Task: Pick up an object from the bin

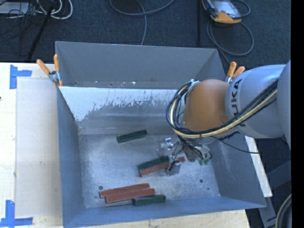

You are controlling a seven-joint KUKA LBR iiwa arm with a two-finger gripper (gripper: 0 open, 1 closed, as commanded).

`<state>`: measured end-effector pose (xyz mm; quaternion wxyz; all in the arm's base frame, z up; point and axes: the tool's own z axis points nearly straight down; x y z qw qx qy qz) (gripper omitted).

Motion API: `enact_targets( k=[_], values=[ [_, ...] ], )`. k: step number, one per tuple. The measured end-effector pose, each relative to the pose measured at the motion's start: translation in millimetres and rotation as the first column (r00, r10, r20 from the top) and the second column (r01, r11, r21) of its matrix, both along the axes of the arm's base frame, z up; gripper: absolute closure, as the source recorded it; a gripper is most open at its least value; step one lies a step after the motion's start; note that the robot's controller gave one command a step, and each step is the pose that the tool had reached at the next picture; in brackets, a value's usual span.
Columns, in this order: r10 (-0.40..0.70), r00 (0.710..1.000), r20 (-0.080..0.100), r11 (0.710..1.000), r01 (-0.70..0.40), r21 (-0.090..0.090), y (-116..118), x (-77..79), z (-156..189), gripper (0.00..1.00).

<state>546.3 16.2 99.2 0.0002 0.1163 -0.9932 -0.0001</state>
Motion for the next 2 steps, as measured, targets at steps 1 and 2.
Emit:
enact_targets(
  k=[1,2],
  values=[
    [0.0,1.0,0.001,1.0,0.0,0.0,0.1,0.2,8.2,1.0],
    [0.001,1.0,0.002,1.0,-0.001,0.0,0.2,0.4,14.4,1.0]
  ],
)
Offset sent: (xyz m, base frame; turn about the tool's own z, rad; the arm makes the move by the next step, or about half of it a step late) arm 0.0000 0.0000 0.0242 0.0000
